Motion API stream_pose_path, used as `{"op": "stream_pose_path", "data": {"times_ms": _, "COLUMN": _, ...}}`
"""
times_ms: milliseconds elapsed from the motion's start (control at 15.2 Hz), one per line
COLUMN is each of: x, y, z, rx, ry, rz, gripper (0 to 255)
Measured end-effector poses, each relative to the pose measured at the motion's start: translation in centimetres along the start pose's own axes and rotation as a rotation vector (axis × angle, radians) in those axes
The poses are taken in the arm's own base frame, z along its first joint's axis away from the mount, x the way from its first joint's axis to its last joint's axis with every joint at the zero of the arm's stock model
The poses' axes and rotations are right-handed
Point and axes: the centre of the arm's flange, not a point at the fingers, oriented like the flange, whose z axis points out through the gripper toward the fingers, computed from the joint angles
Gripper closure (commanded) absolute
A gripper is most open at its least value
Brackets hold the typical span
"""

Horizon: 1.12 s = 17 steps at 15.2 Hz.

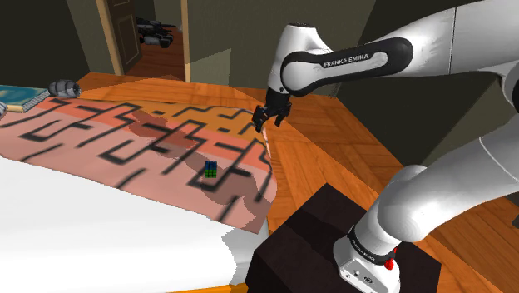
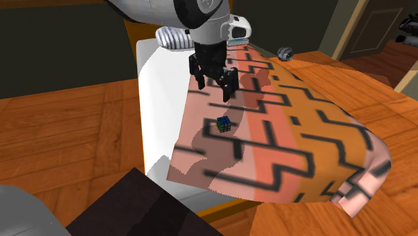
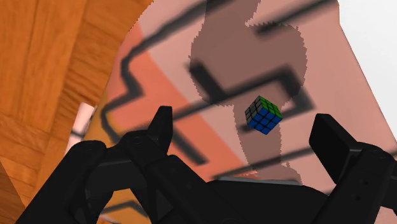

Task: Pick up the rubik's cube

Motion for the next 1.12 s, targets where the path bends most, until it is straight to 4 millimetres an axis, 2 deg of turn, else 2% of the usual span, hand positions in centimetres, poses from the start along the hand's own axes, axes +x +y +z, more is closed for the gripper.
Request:
{"op": "stream_pose_path", "data": {"times_ms": 264, "x": 2.9, "y": -1.9, "z": 4.3, "rx": -0.004, "ry": -0.008, "rz": 0.011, "gripper": 0}}
{"op": "stream_pose_path", "data": {"times_ms": 594, "x": 5.9, "y": -3.2, "z": 9.7, "rx": -0.008, "ry": -0.019, "rz": 0.025, "gripper": 0}}
{"op": "stream_pose_path", "data": {"times_ms": 726, "x": 7.9, "y": -3.9, "z": 11.9, "rx": -0.01, "ry": -0.022, "rz": 0.031, "gripper": 0}}
{"op": "stream_pose_path", "data": {"times_ms": 1122, "x": 11.6, "y": -6.3, "z": 18.6, "rx": -0.015, "ry": -0.036, "rz": 0.048, "gripper": 0}}
